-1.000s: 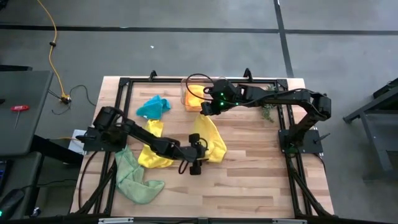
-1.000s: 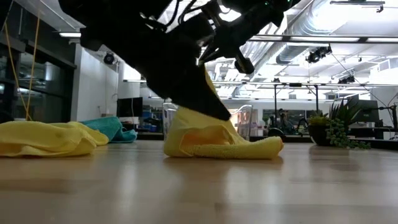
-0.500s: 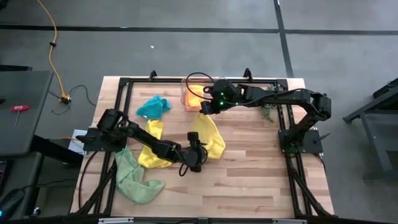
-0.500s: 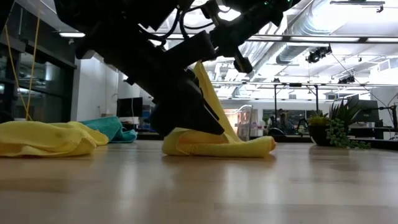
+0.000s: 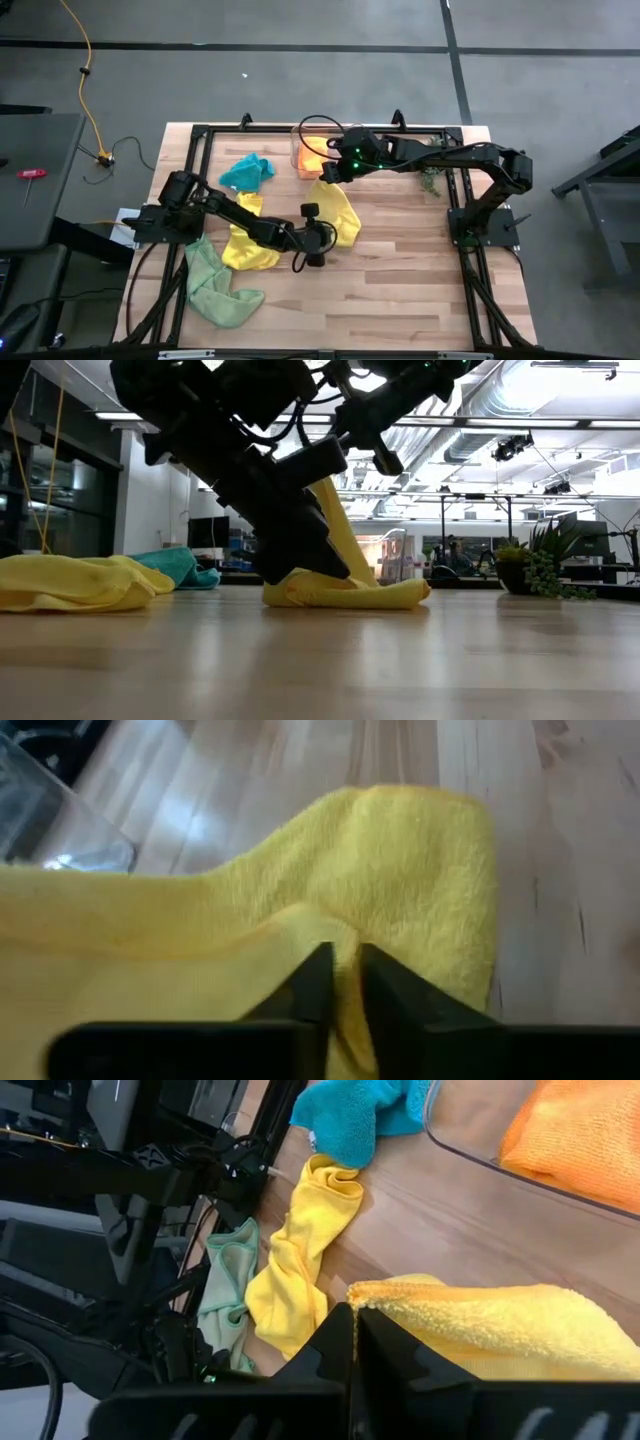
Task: Fold microfiber towels
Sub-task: Fold the right yellow microfiber towel
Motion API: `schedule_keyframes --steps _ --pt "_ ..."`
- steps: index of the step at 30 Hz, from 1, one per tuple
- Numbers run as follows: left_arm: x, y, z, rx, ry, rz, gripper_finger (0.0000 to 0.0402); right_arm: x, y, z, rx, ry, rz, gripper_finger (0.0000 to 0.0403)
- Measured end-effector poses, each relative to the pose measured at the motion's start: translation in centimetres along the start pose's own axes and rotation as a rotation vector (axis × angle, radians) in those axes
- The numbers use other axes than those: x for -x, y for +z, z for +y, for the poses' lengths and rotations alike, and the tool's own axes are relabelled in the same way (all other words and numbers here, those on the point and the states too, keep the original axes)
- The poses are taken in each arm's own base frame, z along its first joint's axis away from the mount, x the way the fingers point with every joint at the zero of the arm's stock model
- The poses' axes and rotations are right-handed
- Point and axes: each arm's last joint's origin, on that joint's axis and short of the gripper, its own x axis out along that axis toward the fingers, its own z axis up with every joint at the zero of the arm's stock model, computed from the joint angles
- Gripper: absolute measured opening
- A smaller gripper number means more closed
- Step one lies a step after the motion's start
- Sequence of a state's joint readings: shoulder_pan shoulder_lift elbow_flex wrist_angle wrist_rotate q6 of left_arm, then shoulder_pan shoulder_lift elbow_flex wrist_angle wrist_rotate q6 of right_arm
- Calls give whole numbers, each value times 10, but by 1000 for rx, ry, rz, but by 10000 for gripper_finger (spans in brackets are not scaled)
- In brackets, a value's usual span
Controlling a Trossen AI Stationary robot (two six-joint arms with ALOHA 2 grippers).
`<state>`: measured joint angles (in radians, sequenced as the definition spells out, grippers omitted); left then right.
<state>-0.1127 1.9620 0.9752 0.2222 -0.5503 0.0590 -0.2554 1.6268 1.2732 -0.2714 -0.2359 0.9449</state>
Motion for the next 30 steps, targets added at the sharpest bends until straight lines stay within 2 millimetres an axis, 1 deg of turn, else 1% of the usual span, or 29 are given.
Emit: schedule_keyframes --steps 2,4,7,9,13,15,17,20,25,27,30 --pt "5 3 4 31 -19 7 7 0 0 0 0 0 0 0" --pt "12 7 11 64 -18 14 8 0 0 0 2 2 3 0" --pt "23 10 20 61 -16 54 3 1 1 -1 11 12 15 0" --pt "35 15 28 61 -28 58 2 4 2 0 30 16 17 0" --pt "58 24 42 62 -56 59 1 20 2 0 63 -9 20 0" --pt "72 27 49 67 -70 62 1 29 0 -3 79 -57 34 0" --pt "84 33 55 96 -97 36 0 37 -4 -6 92 -110 65 0" --pt "100 35 60 117 -144 1 0 45 -13 -11 106 -204 125 0" --pt "128 37 73 168 -166 -68 0 51 -29 -17 136 -320 239 0" --pt "142 38 83 192 -161 -98 0 54 -31 -15 154 -323 232 0" --pt "164 42 103 235 -123 -169 0 66 -30 -8 180 -308 162 0"
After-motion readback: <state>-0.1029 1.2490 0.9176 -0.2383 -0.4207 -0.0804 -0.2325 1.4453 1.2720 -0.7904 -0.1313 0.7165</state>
